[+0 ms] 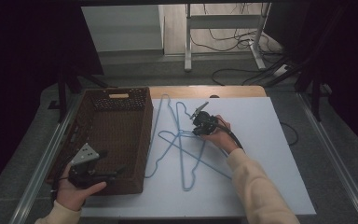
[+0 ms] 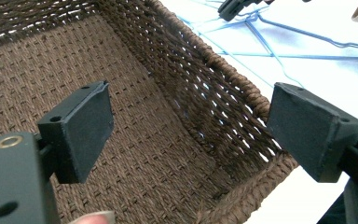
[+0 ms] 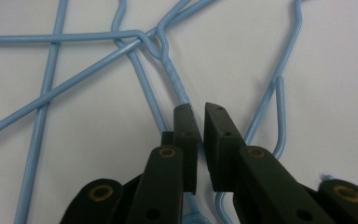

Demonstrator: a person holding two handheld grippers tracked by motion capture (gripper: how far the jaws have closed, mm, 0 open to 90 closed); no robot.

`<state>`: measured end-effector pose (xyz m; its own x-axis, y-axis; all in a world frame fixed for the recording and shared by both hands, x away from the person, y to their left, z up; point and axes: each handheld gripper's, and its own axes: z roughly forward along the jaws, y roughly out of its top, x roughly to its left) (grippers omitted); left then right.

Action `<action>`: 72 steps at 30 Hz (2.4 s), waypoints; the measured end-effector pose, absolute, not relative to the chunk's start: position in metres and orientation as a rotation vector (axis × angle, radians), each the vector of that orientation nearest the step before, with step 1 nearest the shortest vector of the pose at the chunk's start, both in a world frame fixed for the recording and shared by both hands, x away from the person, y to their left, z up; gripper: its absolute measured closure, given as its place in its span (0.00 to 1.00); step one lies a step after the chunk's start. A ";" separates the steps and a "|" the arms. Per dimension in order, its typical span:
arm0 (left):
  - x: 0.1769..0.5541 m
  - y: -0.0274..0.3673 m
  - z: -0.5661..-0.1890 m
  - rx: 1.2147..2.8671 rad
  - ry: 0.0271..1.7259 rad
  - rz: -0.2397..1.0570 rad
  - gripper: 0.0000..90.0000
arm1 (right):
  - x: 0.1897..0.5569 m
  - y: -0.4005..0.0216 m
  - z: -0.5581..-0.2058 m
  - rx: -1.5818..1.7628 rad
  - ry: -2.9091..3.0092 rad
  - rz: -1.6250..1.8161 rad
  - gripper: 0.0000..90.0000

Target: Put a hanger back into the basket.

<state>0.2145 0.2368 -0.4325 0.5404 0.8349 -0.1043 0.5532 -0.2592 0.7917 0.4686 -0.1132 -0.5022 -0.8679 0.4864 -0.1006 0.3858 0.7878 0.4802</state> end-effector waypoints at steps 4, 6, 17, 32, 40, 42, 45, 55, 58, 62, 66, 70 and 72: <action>0.214 0.237 -0.432 1.949 1.127 0.431 0.17 | 0.468 -0.114 -0.499 0.663 2.767 0.678 0.95; 0.214 0.237 -0.432 1.948 1.127 0.431 0.17 | 0.468 -0.114 -0.499 0.650 2.764 0.675 0.94; 0.214 0.237 -0.433 1.950 1.126 0.431 0.17 | 0.466 -0.106 -0.504 0.476 2.747 0.496 0.88; 0.214 0.237 -0.432 1.947 1.127 0.435 0.17 | 0.463 -0.109 -0.499 0.376 2.779 0.469 0.95; 0.214 0.237 -0.431 1.949 1.124 0.436 0.17 | 0.455 -0.116 -0.485 0.379 2.777 0.489 0.96; 0.214 0.236 -0.431 1.947 1.124 0.437 0.17 | 0.451 -0.120 -0.479 0.396 2.777 0.517 0.96; 0.214 0.236 -0.430 1.947 1.122 0.439 0.17 | 0.447 -0.123 -0.473 0.413 2.774 0.544 0.96; 0.212 0.233 -0.427 1.948 1.111 0.448 0.17 | 0.435 -0.137 -0.458 0.463 2.760 0.601 0.97; 0.211 0.230 -0.424 1.950 1.097 0.456 0.17 | 0.427 -0.147 -0.452 0.493 2.753 0.619 0.97; 0.210 0.224 -0.420 1.951 1.077 0.475 0.17 | 0.418 -0.157 -0.446 0.496 2.740 0.632 0.97; 0.211 0.214 -0.415 1.961 1.044 0.477 0.17 | 0.409 -0.167 -0.439 0.502 2.720 0.640 0.97; 0.214 0.204 -0.412 1.973 1.017 0.464 0.18 | 0.402 -0.176 -0.436 0.514 2.714 0.652 0.97; 0.217 0.190 -0.412 1.997 0.986 0.450 0.18 | 0.395 -0.184 -0.435 0.520 2.713 0.651 0.97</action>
